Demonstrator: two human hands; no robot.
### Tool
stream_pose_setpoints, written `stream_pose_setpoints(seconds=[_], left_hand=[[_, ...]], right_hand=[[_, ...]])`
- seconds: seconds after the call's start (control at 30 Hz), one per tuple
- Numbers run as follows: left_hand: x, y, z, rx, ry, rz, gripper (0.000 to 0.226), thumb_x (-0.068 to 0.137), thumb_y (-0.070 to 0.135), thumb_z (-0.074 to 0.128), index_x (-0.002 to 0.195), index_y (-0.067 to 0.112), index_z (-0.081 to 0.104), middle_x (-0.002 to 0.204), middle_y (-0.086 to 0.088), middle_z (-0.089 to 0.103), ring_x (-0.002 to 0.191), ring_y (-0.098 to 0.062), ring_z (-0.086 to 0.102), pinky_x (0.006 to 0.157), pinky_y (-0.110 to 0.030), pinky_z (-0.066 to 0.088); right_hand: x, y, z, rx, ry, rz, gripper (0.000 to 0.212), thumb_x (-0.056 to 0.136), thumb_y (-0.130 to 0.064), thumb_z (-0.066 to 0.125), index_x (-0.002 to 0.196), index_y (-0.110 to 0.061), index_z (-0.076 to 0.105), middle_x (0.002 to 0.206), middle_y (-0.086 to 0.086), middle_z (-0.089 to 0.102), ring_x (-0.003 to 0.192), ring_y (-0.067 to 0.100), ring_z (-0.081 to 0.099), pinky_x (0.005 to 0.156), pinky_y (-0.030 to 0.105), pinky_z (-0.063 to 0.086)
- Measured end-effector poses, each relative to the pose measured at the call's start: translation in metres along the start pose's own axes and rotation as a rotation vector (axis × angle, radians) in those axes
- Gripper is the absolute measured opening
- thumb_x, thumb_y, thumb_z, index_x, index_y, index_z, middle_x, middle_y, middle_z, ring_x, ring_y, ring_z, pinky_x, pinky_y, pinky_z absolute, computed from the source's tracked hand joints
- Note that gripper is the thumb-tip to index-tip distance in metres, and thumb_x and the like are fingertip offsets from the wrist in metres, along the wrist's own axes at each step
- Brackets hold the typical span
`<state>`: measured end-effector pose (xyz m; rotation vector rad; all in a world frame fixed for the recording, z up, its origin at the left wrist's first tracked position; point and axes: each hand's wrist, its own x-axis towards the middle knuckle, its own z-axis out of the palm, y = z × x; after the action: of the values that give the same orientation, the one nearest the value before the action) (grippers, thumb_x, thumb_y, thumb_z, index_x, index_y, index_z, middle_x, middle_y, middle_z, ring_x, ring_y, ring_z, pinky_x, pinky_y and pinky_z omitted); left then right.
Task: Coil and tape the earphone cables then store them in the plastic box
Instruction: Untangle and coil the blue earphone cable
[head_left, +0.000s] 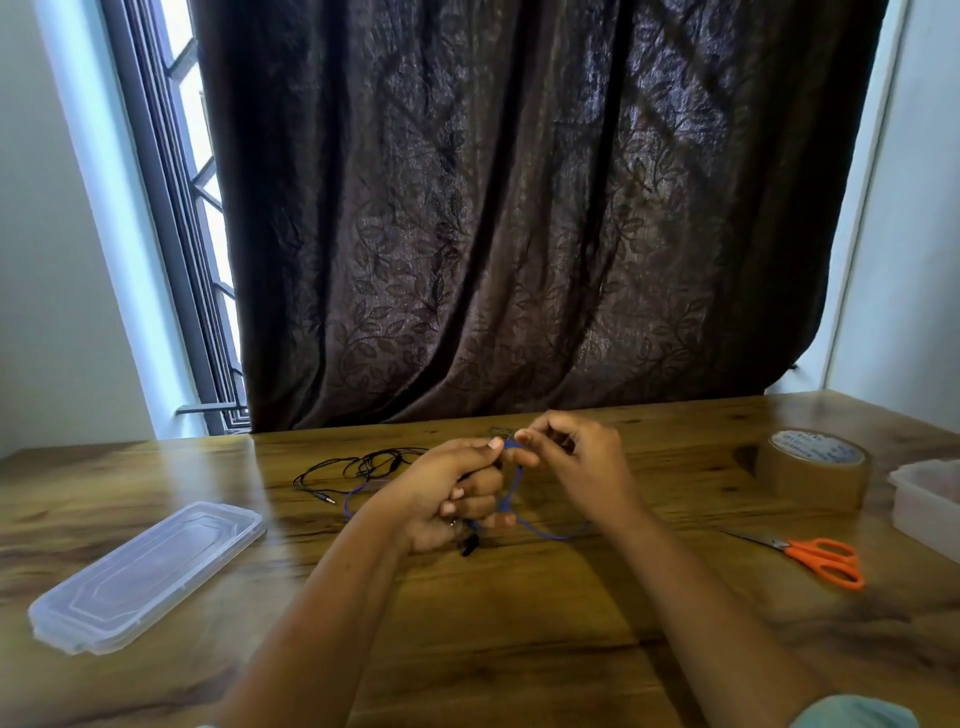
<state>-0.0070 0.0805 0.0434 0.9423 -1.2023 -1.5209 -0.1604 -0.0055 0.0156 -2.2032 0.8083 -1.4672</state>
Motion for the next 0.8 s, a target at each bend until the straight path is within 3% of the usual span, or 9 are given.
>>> stream_pose_setpoints(seconds=[0.17,0.27,0.4,0.47,0.53,0.6,0.67,0.73,0.8], left_hand=[[0.006,0.005,0.000,-0.285,0.118,0.287,0.040,0.101,0.023,0.032,0.127,0.000,0.053,0.047,0.005,0.046,0.036,-0.006,0.042,0.076,-0.031,0.055],[0.007,0.008,-0.009,-0.410,0.218,0.389,0.041,0.102,0.028,0.029,0.126,0.002,0.050,0.071,-0.003,0.070,0.062,-0.017,0.068,0.074,-0.032,0.057],[0.005,0.006,-0.015,-0.186,0.378,0.448,0.039,0.103,0.032,0.025,0.107,0.010,0.057,0.108,-0.013,0.069,0.099,-0.024,0.066,0.095,-0.038,0.047],[0.008,0.004,-0.021,-0.003,0.455,0.430,0.044,0.103,0.034,0.023,0.115,0.011,0.058,0.119,-0.013,0.065,0.101,-0.018,0.065,0.088,-0.031,0.046],[0.012,0.002,-0.033,0.094,0.513,0.447,0.048,0.103,0.036,0.025,0.137,0.005,0.041,0.118,-0.011,0.067,0.089,-0.015,0.069,0.075,-0.024,0.051],[0.013,0.001,-0.042,0.163,0.555,0.465,0.048,0.103,0.036,0.027,0.140,0.007,0.034,0.106,-0.005,0.070,0.074,-0.016,0.070,0.073,-0.029,0.051],[0.012,0.001,-0.043,0.260,0.555,0.374,0.041,0.102,0.042,0.024,0.125,0.018,0.047,0.098,-0.002,0.071,0.069,-0.018,0.068,0.075,-0.030,0.048],[0.010,0.000,-0.033,0.320,0.490,0.224,0.047,0.097,0.054,0.019,0.094,0.025,0.056,0.090,-0.007,0.072,0.072,-0.021,0.066,0.078,-0.032,0.049],[0.011,-0.002,-0.025,0.287,0.384,0.094,0.070,0.082,0.068,0.021,0.080,0.006,0.055,0.077,-0.017,0.067,0.067,-0.026,0.065,0.070,-0.033,0.053]], right_hand=[[-0.006,-0.001,0.015,0.024,-0.153,0.078,0.021,0.096,-0.022,0.055,0.079,-0.031,0.064,0.056,-0.013,0.056,0.057,-0.005,0.054,0.053,0.013,0.034],[-0.013,-0.010,0.029,0.024,-0.375,0.100,0.028,0.098,-0.027,0.050,0.073,-0.037,0.059,0.055,-0.008,0.052,0.051,0.001,0.049,0.050,0.017,0.033],[-0.016,-0.020,0.032,-0.096,-0.543,0.062,0.024,0.096,-0.035,0.052,0.073,-0.035,0.057,0.061,-0.004,0.053,0.054,0.009,0.046,0.053,0.030,0.034],[-0.015,-0.026,0.028,-0.252,-0.618,0.029,0.030,0.095,-0.041,0.053,0.066,-0.034,0.050,0.063,-0.005,0.053,0.055,0.010,0.046,0.054,0.032,0.037],[-0.013,-0.033,0.022,-0.352,-0.628,-0.007,0.033,0.094,-0.044,0.053,0.064,-0.032,0.046,0.063,-0.007,0.052,0.056,0.011,0.048,0.055,0.033,0.039],[-0.010,-0.037,0.015,-0.427,-0.585,-0.063,0.029,0.094,-0.045,0.052,0.070,-0.030,0.051,0.064,-0.008,0.054,0.058,0.011,0.051,0.053,0.033,0.039],[-0.008,-0.039,0.006,-0.491,-0.505,-0.124,0.022,0.095,-0.045,0.050,0.084,-0.029,0.062,0.069,-0.008,0.059,0.060,0.010,0.054,0.053,0.030,0.039],[-0.006,-0.037,-0.001,-0.458,-0.377,-0.201,0.023,0.093,-0.044,0.052,0.094,-0.027,0.067,0.079,-0.008,0.065,0.069,0.011,0.059,0.057,0.031,0.045],[-0.005,-0.033,-0.005,-0.415,-0.276,-0.296,0.027,0.091,-0.046,0.051,0.096,-0.026,0.069,0.088,-0.007,0.069,0.079,0.012,0.063,0.063,0.035,0.051]])
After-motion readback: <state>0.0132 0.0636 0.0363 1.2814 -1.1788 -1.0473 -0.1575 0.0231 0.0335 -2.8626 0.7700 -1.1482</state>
